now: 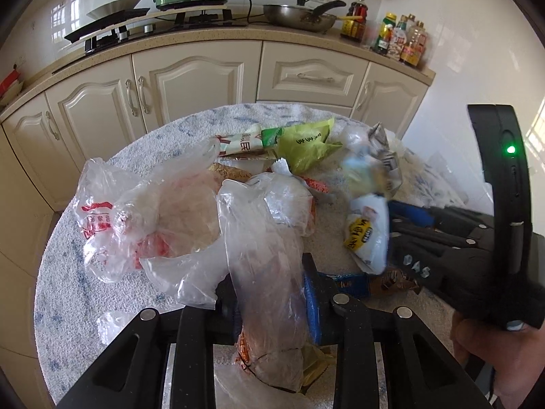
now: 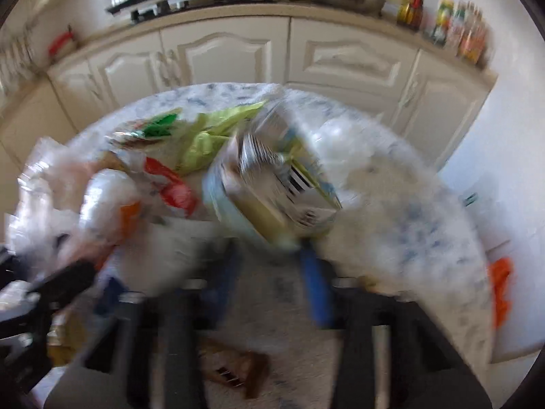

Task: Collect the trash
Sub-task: 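Grasp the small brown snack piece with the right gripper while the left holds the plastic bag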

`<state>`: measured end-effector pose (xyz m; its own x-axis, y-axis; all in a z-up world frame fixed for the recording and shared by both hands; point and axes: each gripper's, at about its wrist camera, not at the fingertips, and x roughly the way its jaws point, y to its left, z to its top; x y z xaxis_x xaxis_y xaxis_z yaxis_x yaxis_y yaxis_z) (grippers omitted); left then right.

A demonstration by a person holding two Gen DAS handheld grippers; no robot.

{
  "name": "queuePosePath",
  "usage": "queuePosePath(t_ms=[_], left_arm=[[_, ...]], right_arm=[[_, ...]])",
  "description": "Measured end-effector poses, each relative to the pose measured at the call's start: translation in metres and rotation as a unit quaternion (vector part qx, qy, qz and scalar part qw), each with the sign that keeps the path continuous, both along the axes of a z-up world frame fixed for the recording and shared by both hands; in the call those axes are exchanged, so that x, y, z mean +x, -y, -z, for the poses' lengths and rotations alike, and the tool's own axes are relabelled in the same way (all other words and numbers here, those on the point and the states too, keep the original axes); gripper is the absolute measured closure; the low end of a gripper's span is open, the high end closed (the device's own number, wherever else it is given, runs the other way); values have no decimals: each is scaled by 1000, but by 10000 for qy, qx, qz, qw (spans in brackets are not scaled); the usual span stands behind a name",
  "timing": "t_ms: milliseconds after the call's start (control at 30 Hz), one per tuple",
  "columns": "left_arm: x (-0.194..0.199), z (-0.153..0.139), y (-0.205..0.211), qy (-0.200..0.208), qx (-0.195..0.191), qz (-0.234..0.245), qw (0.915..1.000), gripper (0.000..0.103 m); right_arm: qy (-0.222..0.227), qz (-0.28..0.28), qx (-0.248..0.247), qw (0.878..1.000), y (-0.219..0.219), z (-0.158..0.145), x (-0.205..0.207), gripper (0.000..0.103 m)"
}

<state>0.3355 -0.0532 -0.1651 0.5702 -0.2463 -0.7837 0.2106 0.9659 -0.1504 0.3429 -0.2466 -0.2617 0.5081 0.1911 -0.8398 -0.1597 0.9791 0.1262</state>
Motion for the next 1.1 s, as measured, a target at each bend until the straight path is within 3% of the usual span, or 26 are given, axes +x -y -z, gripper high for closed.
queuePosePath(t_ms=[67,200,300,400,500,767,867,967,1033,1067,1100], left_arm=[[-3,-2,-2,8,-4,-16,10000,78],[-8,-4,-5,25,-8,-7,10000,78],[-14,-6,-6,44,-21,-3,10000,78],[-19,-14,-6,99,-34,-16,9999,78],[-24,-22,-8,178,-73,-22,9998,78],[-38,-40,-12,313,-81,-14,9995,78],[-41,-44,-11,357,-114,6,9993,78],[-45,-49,-8,386,-148,40,9991,78],[-48,-52,-5,409,-138,66,9990,78],[-50,-53,-5,410,-138,76,9990,78],[-50,-54,-4,415,-125,70,9990,78]], right_arm=[[8,35,-1,10000,4,0,-4,84],[-11,114,466,9988,18,-5,-12,82],[98,205,520,9984,29,-13,-21,66],[210,437,599,9970,46,-18,-25,63],[229,573,412,9972,54,-18,-19,54],[431,891,392,9943,75,-24,-28,53],[355,977,227,9943,81,-17,-28,42],[73,957,344,9948,83,3,-19,41],[202,886,214,9956,79,5,-17,44],[212,757,-25,9969,71,6,-16,51],[200,646,-81,9977,67,5,-16,67]])
